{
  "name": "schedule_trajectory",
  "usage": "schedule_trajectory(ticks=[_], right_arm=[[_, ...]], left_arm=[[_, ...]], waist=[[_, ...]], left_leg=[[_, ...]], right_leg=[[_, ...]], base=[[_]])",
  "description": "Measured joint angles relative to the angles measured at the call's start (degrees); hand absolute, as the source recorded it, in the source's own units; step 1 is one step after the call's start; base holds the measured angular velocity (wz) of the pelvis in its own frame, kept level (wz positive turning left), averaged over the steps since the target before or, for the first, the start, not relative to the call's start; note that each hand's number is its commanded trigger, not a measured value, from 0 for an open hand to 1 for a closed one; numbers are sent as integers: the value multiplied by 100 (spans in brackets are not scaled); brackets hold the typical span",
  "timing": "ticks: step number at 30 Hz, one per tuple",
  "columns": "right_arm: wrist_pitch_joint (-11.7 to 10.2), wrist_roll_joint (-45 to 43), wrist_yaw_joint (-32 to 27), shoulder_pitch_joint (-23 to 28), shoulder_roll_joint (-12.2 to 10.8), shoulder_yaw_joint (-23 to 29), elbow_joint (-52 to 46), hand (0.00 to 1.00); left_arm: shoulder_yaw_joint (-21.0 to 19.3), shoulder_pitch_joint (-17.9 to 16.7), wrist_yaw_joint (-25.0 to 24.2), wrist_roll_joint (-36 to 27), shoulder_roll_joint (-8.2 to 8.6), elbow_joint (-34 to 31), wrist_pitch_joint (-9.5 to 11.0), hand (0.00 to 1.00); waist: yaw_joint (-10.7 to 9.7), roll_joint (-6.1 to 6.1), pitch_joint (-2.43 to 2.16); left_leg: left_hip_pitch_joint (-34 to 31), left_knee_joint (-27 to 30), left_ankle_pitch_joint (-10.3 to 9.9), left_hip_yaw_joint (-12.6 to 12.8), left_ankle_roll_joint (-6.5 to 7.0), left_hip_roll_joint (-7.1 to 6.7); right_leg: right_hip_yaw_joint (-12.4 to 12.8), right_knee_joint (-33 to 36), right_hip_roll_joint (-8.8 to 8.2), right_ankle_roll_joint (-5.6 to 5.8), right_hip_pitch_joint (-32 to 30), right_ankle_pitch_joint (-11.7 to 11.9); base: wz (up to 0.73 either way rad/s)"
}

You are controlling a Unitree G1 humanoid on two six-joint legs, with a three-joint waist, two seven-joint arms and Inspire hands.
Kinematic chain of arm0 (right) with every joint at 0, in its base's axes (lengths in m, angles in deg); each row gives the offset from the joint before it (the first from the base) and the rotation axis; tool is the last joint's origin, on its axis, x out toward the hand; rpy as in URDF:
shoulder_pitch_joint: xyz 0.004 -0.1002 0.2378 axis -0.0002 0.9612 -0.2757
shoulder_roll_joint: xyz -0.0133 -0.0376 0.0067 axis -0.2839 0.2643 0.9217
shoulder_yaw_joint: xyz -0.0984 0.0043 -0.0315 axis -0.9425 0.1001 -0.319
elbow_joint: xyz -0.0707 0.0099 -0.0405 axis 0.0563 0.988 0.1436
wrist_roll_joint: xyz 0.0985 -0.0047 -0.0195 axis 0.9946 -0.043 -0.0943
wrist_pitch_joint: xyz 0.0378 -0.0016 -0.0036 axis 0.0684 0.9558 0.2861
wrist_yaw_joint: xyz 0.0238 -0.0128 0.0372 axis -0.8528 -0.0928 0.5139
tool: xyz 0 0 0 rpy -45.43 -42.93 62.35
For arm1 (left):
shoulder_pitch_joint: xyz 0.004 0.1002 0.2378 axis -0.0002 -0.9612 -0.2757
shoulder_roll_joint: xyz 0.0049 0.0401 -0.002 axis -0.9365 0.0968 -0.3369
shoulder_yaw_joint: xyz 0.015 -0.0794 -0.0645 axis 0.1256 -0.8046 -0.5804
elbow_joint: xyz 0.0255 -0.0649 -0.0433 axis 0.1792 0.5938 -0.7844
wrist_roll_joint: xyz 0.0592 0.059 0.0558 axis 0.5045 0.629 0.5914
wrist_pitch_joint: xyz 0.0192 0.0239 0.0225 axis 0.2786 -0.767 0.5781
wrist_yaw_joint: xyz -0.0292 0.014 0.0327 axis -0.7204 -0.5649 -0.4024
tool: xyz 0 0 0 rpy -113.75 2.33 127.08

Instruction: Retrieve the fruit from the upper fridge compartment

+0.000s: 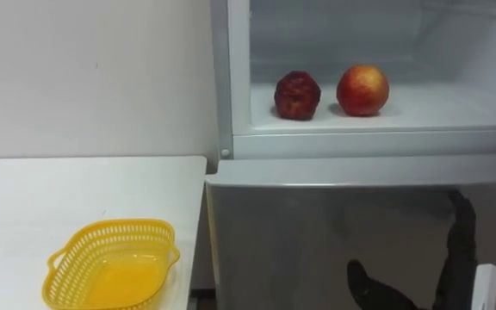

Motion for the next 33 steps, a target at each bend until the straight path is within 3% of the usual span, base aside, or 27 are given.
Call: schedule_trajectory(ticks=[5,13,15,19,25,31,33], right_arm=[[-256,-412,-187,-48,-1,-5,-263,0],[-379,-480,-78,-51,-5,-204,-332,0],[-433,-480,-18,-65,-5,-209,-332,0],[-439,-478,-6,-142,-4,-212,-332,0],[-476,-46,180,-324,90,-207,-331,0],[-472,305,655,-973,242,-115,-332,0],[-446,349,867,-1031,425,14,-332,0]], left_arm=[[62,6,-2,2,-23,43,1,0],[47,181,-1,71,-9,159,10,0],[40,228,-1,224,-10,161,13,0],[43,245,-6,235,-17,209,15,0],[60,284,-31,536,-75,218,15,0],[167,298,-163,775,-169,372,12,0],[156,247,-243,846,-169,306,-4,0]], waist=[[19,6,-57],[147,1,-37],[164,-9,-1],[173,-36,17],[147,-113,-2],[120,-133,-1],[114,-179,1]], left_leg=[[6,5,1,-35,2,4],[30,-4,1,-38,3,7],[25,-59,1,-43,2,6],[16,-61,1,-43,2,5],[0,-48,2,-73,4,6],[20,-43,2,-77,4,7],[23,-36,3,-78,4,7]], right_leg=[[-20,-44,-1,-1,34,1],[-19,-73,-2,2,67,-2],[-17,-74,0,9,43,-7],[-14,-72,4,9,30,-7],[-53,-97,-3,9,41,-7],[-56,-129,-5,9,69,-7],[-57,-130,-5,8,73,-7]], base=[[0],[0],[0],[0],[1],[0],[0]])
